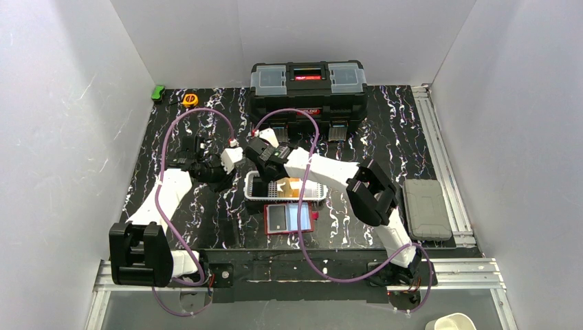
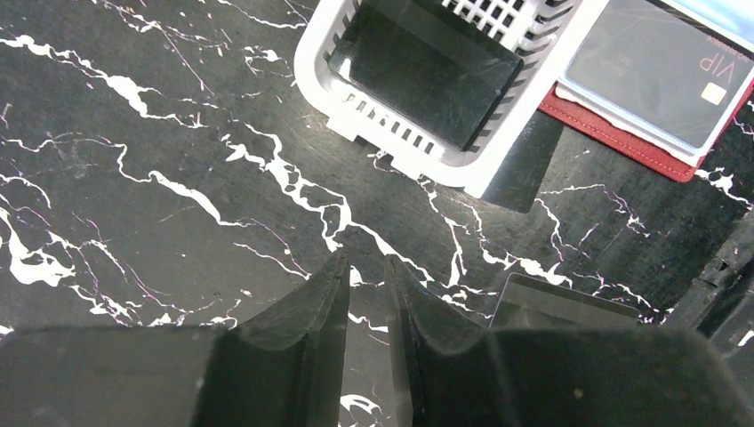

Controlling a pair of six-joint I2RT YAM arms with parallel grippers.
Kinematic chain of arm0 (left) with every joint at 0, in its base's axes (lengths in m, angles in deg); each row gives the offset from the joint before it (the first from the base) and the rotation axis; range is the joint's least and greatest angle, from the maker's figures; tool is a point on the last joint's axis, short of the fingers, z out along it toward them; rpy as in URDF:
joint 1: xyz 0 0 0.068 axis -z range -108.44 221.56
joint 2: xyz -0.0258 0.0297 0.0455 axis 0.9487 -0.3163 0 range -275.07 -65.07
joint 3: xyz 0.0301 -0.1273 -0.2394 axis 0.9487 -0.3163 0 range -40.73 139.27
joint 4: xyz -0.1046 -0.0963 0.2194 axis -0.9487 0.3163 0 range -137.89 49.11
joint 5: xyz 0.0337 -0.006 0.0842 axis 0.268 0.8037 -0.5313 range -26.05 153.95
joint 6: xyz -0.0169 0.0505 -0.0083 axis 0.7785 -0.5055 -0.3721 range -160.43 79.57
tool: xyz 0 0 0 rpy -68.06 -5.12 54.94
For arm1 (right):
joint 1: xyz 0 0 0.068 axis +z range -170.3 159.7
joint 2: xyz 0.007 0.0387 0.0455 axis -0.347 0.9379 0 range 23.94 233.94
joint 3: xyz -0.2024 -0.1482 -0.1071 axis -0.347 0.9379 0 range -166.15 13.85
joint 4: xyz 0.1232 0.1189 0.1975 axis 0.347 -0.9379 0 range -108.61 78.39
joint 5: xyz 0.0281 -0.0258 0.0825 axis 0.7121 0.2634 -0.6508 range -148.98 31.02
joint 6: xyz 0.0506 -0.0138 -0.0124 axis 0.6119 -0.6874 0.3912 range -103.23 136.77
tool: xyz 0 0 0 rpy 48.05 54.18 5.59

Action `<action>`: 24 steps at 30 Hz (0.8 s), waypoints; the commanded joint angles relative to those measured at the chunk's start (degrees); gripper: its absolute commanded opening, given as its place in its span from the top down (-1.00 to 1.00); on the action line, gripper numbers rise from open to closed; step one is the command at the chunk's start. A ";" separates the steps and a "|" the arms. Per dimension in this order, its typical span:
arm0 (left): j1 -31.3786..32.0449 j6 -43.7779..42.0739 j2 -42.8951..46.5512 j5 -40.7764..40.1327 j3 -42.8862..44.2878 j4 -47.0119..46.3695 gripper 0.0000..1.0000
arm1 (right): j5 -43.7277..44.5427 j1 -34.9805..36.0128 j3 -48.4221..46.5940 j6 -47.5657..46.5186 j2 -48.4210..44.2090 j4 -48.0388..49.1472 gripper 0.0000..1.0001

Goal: Put the credit cards into the card holder
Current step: Move the storage box to the center of the board.

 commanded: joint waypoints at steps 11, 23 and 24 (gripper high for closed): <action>-8.09 9.10 4.09 10.56 3.56 -4.33 0.56 | 5.44 5.36 4.19 6.56 1.05 -6.71 -0.44; -14.62 9.84 7.60 17.68 3.09 -2.92 0.45 | 5.59 5.14 2.55 7.70 -0.33 -6.37 -0.58; -14.60 9.83 7.61 17.89 3.08 -2.86 0.44 | 5.69 5.14 1.77 7.67 0.25 -6.62 -0.58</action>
